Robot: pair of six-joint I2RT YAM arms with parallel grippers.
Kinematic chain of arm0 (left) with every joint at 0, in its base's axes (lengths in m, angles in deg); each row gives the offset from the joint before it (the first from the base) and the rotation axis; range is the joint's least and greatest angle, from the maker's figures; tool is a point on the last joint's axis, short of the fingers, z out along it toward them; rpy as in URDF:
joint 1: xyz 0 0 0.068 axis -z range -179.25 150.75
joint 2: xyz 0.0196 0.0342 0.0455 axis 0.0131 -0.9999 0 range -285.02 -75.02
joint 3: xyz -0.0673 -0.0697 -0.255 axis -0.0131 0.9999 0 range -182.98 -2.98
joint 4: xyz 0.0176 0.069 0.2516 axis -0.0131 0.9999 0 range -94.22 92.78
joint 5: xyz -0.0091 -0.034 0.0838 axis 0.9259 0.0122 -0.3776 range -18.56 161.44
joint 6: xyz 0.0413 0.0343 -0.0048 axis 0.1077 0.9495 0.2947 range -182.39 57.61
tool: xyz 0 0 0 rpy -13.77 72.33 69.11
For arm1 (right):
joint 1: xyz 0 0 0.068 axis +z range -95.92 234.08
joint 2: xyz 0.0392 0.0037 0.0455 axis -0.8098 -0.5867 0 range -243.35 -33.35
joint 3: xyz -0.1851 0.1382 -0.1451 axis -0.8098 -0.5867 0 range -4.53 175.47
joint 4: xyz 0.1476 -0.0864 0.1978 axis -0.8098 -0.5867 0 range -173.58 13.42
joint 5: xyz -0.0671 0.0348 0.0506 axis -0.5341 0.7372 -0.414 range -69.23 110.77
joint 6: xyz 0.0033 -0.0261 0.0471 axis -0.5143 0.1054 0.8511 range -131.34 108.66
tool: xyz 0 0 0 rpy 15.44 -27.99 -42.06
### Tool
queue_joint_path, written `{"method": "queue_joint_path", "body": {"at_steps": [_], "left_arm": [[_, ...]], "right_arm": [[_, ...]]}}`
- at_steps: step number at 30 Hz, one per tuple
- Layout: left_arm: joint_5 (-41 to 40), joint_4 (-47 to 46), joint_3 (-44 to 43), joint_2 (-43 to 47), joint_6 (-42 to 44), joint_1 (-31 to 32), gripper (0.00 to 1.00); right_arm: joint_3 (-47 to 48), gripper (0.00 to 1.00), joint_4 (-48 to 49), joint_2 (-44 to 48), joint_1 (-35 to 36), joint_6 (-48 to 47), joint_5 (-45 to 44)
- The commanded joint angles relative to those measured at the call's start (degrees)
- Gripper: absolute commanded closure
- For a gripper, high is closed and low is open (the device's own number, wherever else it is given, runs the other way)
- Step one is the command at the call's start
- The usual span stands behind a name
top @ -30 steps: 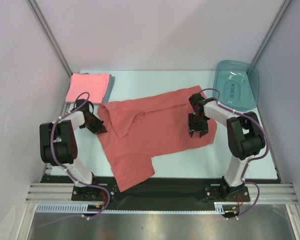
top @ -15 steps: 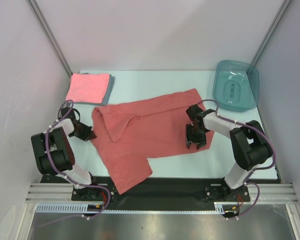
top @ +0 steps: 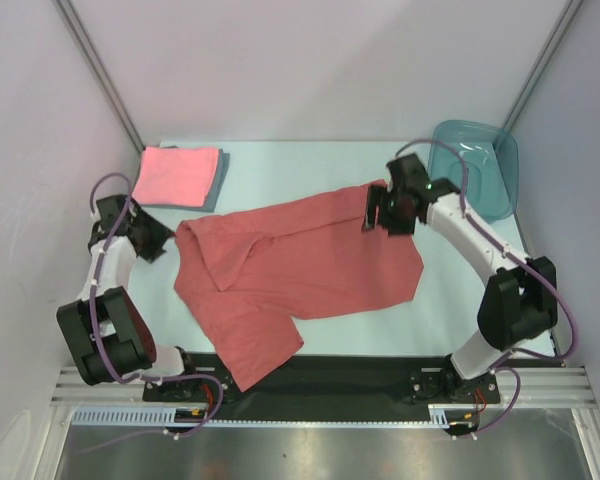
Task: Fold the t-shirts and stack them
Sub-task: Fold the tshirt
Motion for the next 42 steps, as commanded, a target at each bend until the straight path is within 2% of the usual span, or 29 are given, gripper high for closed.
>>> {"method": "queue_joint_path", "body": {"at_steps": [1,7,14,15,20,25,30,35,42], "left_arm": [[8.27,-10.60,-4.57,-1.05,-1.07,0.45,0.43],[15.32,-20.46,-7.82,-10.81,-5.91,0.54,0.35],[11.47,-16.35,-15.63,-19.17,-6.26,0.62,0.34],[10.33,-12.86,-16.69,-20.48,-7.22,0.71,0.24],[9.00,-6.77,-20.04,-24.00,-12.76,0.62,0.23],[9.35,-3.16,-22.76,-27.52,-18.83,1.41,0.33],[9.17,-2.71,-21.54,-28.40,-21.20,1.76,0.36],[10.14,-2.63,-22.94,-31.65,-21.47,1.85,0.37],[8.47,-3.59,-24.88,-34.03,-20.24,1.85,0.49]], "right_arm": [[10.71,0.25,6.71,-7.02,-4.30,-3.24,0.34],[36.01,0.23,4.17,-27.03,-8.87,-7.19,1.83],[58.36,0.25,-1.72,-44.63,-12.48,-11.60,3.85],[59.15,0.25,-1.29,-45.44,-12.92,-11.69,4.55],[59.95,0.25,0.47,-47.64,-15.38,-12.48,7.46],[59.60,0.25,-0.23,-48.78,-16.61,-13.79,7.29],[59.78,0.25,0.47,-49.40,-17.14,-13.71,7.28],[62.06,0.26,0.39,-52.21,-17.05,-12.92,8.43],[62.24,0.26,2.49,-54.50,-17.49,-12.92,11.05]]}}
